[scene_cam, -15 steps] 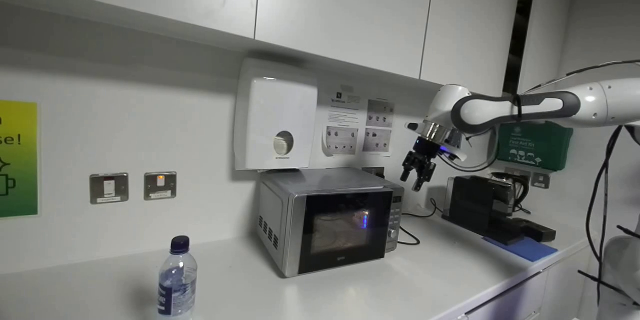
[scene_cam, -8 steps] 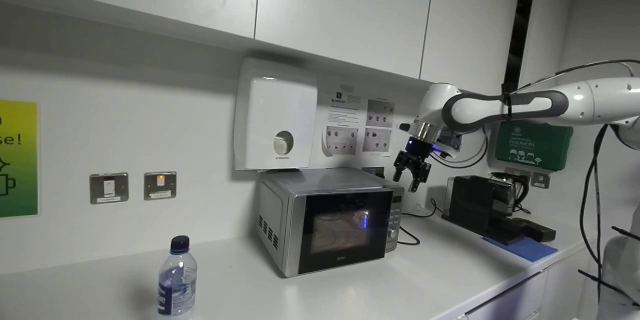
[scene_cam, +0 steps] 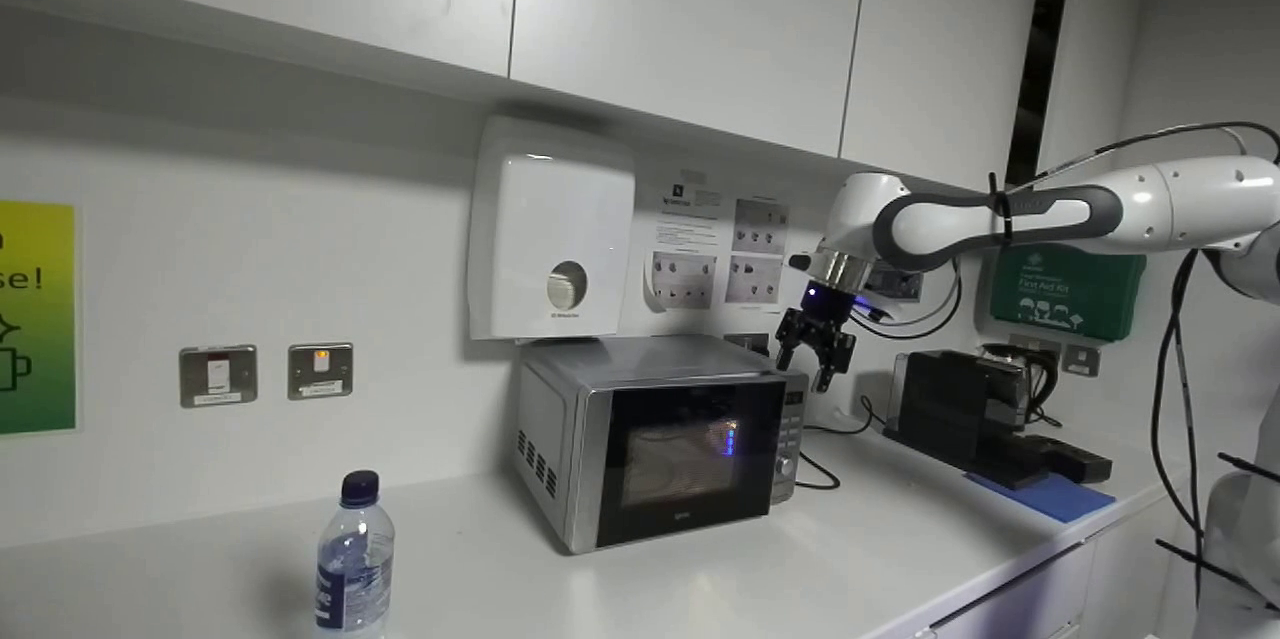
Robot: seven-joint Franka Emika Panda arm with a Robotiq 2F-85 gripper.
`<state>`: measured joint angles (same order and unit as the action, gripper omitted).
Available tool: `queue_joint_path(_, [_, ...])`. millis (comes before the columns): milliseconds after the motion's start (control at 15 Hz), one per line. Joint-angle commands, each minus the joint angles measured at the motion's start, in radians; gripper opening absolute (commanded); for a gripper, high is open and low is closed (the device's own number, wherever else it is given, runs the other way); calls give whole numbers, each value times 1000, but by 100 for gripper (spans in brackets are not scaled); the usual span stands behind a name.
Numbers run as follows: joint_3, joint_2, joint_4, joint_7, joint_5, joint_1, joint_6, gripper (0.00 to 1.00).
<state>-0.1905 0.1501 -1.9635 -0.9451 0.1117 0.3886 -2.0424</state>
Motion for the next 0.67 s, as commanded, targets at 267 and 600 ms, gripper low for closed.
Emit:
queue_joint_path(267, [-26,-26,45,-76,-37,-28,32,100])
queue_joint_path(600, [-27,-30,44,-108,-39,-29,22,100])
